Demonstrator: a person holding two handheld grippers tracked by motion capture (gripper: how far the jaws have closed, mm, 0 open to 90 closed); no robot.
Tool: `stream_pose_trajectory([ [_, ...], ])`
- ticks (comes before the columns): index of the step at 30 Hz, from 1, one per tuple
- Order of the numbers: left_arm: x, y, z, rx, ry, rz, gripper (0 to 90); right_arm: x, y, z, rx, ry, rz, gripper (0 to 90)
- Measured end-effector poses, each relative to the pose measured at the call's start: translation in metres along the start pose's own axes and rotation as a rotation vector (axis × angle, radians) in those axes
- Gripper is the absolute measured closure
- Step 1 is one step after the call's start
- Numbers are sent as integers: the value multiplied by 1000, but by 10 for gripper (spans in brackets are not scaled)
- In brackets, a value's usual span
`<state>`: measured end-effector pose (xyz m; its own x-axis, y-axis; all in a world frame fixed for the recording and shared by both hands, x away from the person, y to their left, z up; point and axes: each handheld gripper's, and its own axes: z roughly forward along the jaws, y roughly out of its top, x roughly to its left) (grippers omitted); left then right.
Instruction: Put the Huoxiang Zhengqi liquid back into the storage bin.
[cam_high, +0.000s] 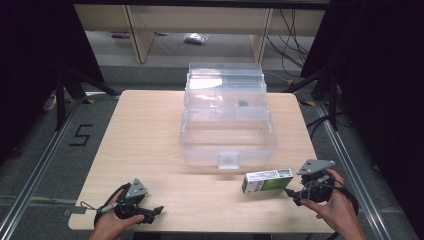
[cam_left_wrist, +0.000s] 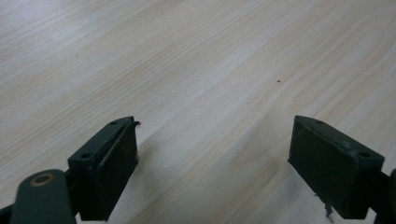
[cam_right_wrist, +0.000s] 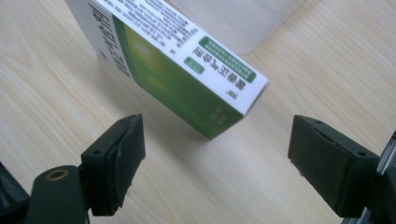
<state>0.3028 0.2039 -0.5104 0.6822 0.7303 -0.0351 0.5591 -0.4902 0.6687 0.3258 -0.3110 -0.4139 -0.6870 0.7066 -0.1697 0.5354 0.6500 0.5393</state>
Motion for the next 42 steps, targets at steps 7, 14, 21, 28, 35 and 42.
stream_pose_trajectory([
  [7,0,0,0,-2,0,-1,150,2,12,-2,0,20,-20,196],
  [14,0,0,0,0,1,-1,150,4,29,-2,29,36,-123,195],
  [21,0,0,0,-1,0,3,151,10,50,6,51,47,-200,199],
  [28,0,0,0,-3,-4,1,150,17,65,20,104,70,-253,211],
  [35,0,0,0,-1,-2,2,151,17,71,29,129,92,-296,216],
  [42,0,0,0,-1,-3,1,150,17,77,41,183,126,-324,223],
])
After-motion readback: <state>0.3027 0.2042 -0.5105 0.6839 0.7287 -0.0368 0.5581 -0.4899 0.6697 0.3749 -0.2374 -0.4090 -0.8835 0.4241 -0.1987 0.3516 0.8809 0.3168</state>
